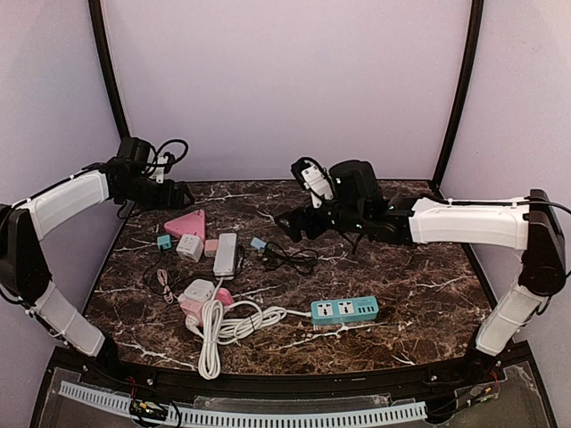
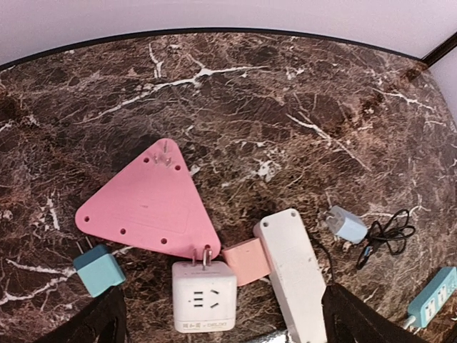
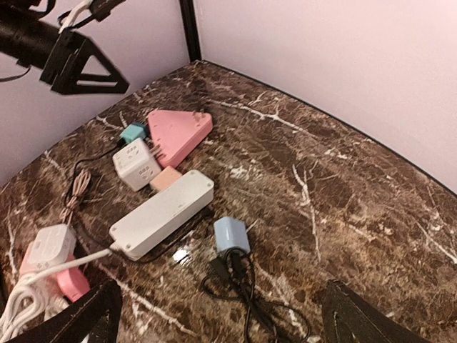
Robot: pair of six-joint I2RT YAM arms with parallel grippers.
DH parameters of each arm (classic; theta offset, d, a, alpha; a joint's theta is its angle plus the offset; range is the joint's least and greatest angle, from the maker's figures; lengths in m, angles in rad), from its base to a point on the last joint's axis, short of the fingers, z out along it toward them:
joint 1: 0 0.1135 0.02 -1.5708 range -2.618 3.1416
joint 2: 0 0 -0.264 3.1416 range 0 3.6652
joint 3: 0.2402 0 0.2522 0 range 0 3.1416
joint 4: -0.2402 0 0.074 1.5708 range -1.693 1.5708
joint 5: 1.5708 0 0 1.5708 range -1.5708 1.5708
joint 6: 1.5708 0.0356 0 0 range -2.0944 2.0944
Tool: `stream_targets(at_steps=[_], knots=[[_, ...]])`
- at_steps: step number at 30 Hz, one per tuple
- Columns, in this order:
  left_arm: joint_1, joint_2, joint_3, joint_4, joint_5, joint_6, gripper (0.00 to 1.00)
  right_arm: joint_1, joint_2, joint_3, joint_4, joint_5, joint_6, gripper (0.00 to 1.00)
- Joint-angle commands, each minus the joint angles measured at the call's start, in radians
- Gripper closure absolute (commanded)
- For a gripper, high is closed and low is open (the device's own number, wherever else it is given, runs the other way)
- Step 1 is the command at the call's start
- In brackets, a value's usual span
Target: Pull the plug off the socket
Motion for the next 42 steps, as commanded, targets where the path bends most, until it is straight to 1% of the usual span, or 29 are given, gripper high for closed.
stream_targets(at_steps=[1,3,6,9,11,14,20,23,29,35,39,42], knots=[[-0.009,-0.089,-0.053,0.070,0.151,-0.177,0.07,0.028,-0.110,-0.140,-0.028,-0.124,0.004,0.04],[-0.023,-0.146,-0.094,0.100,0.151,-0.237,0.07,0.049,-0.157,-0.179,-0.043,-0.135,0.028,0.07],[-0.051,-0.256,-0.202,0.136,0.132,-0.291,0.08,0.130,-0.190,-0.206,-0.073,-0.043,0.054,0.08],[-0.094,-0.331,-0.290,0.133,0.116,-0.321,0.08,0.204,-0.188,-0.219,-0.070,-0.016,0.097,0.08],[-0.125,-0.379,-0.355,0.114,0.096,-0.329,0.08,0.231,-0.167,-0.225,-0.044,-0.064,0.151,0.09],[-0.156,-0.450,-0.460,0.088,0.086,-0.344,0.08,0.258,-0.110,-0.209,-0.038,-0.139,0.196,0.14],[-0.164,-0.550,-0.623,0.089,0.129,-0.422,0.07,0.276,0.043,-0.134,-0.007,-0.239,0.206,0.22],[-0.167,-0.571,-0.685,0.103,0.140,-0.431,0.07,0.278,0.093,-0.135,0.030,-0.254,0.211,0.23],[-0.168,-0.570,-0.737,0.112,0.195,-0.449,0.07,0.278,0.176,-0.084,0.016,-0.257,0.201,0.30],[-0.171,-0.542,-0.741,0.125,0.246,-0.433,0.07,0.278,0.257,-0.021,-0.001,-0.245,0.190,0.38],[-0.177,-0.527,-0.739,0.136,0.278,-0.430,0.07,0.278,0.294,0.021,-0.024,-0.222,0.188,0.49],[-0.183,-0.550,-0.736,0.135,0.288,-0.426,0.07,0.278,0.297,0.024,-0.030,-0.204,0.184,0.58]])
